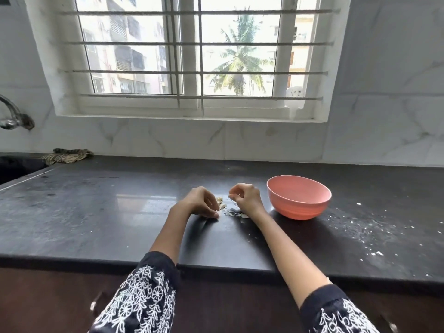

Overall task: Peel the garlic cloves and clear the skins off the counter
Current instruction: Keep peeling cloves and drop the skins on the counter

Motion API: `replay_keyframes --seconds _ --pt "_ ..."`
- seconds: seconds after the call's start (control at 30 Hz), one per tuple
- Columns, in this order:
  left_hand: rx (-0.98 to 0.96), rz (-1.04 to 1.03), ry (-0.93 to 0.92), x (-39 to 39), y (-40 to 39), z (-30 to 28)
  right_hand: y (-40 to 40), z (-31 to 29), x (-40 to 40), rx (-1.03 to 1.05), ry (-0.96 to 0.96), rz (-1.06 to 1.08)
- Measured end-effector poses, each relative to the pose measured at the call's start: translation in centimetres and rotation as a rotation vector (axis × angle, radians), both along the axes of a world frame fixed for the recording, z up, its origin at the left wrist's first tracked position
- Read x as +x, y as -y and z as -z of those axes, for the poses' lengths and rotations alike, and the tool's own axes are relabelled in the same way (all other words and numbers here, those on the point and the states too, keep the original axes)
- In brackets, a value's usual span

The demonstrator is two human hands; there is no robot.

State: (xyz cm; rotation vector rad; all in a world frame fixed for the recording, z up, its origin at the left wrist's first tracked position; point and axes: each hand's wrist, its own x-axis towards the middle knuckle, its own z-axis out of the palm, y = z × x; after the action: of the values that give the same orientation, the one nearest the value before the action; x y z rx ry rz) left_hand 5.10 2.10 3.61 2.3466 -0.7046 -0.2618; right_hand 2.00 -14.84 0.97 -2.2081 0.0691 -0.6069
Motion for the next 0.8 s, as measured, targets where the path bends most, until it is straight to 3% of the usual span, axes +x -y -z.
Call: replay_keyframes --seconds 0.17,0.37,0.53,0.6,0.73,0.8 --pt "-0.342 -0.287 0.294 0.4 2.2 2.6 0.1 -0.4 0.1 -0.136 0.018 -0.011" --pt "-0.379 -0.383 0.559 1.2 2.8 3.5 0.3 -1.5 0.1 -0.224 0.43 0.129" --pt "-0.42 -0.449 0.558 1.7 2.6 4.0 -0.3 -0.5 0.4 -0.545 -0.144 0.013" --pt "-0.434 -0.425 0.546 1.4 2.7 4.3 0.1 -0.5 0.0 -0.513 -0.125 0.035" --pt "-0.443 -0.339 0.541 1.4 2.8 3.8 0.9 -1.9 -0.7 -0.257 0.239 0.162" --pt "-0.42 -0.231 0.525 1.2 3.0 3.9 0.1 -2.0 -0.7 -0.36 0.147 0.102"
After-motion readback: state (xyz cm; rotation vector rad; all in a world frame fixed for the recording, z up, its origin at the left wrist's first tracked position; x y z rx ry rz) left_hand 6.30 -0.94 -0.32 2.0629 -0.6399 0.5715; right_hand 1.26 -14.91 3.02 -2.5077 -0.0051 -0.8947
